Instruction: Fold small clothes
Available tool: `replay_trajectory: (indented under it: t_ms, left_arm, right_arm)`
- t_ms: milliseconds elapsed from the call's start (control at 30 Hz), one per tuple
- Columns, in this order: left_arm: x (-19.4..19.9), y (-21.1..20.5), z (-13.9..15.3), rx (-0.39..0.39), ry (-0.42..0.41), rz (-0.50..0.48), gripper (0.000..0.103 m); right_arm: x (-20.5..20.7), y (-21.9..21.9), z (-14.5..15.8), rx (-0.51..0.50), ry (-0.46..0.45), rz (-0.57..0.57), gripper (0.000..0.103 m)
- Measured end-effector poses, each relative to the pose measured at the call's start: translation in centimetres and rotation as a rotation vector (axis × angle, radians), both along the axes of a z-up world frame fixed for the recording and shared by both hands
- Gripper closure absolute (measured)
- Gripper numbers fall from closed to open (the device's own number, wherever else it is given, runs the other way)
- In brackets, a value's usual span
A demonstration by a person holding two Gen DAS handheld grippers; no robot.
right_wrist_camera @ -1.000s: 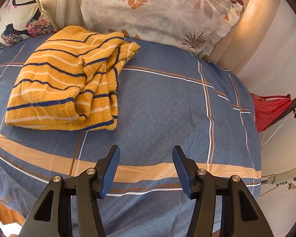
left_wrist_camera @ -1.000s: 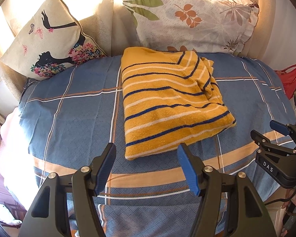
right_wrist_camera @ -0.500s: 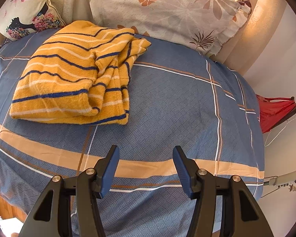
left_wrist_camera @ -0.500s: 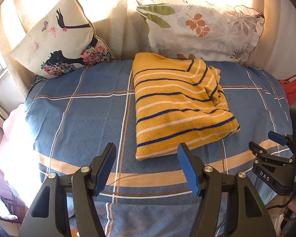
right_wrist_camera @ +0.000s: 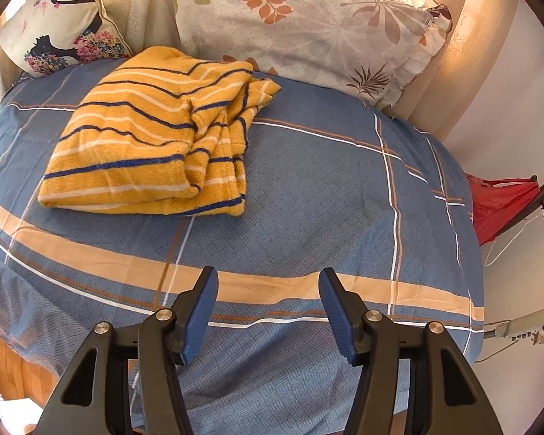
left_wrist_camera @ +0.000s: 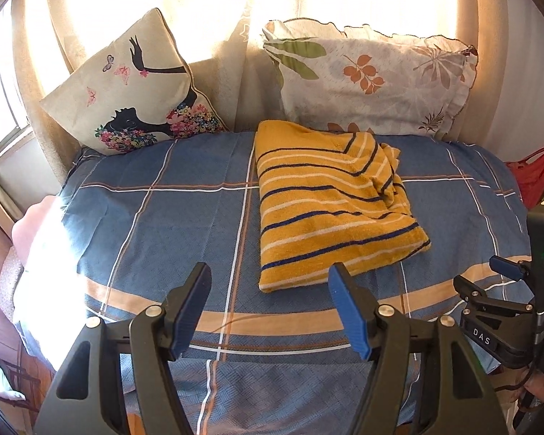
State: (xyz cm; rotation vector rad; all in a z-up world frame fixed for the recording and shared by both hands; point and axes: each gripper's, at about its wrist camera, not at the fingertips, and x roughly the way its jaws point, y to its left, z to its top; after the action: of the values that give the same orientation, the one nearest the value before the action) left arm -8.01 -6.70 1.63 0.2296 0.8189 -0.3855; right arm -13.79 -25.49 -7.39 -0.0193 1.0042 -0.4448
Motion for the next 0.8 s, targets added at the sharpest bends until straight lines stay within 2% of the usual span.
replay_trajectory:
  t_ms: [133,200,300,433,533,600,633,800]
  left_arm:
    - [-0.2,1.1,0.4,0.005,-0.016,0.03,0.034]
    - [-0.1,1.9,0.4,0.01,-0.011,0.051,0.034]
    - [-0.1,3.2,0.5,0.009,-0.009,0.081,0.034]
    - [0.3,5.2,0.2,0.01,-0.001,0.13,0.033]
    - [1.0,6.4,-0.3,0.0,0.027,0.166,0.033]
    - [1.5,6.8,-0.6,-0.004,0.044,0.175,0.033]
    - [1.7,6.8,-0.7,-0.003,0.05,0.176,0.033]
    - [2.6,6.6,-0.9,-0.008,0.043,0.157,0.033]
  right_arm:
    - [0.9,0.4,0.7,0.097,-0.065,0.073,0.041]
    - [2.0,-0.2,0.9,0.232,-0.124,0.102,0.041]
    - [3.4,-2.1,0.4,0.37,-0.177,0.092,0.041]
    - [5.3,-2.8,-0.7,0.407,-0.209,0.112,0.041]
    - [7.5,-3.9,-2.1,0.483,-0.212,0.115,0.041]
    - [8.6,-4.1,-3.2,0.587,-0.2,0.151,0.079]
    - [8.8,-4.2,-3.5,0.627,-0.185,0.159,0.094]
    - [4.5,-6.4,-2.1,0.599,-0.245,0.102,0.095]
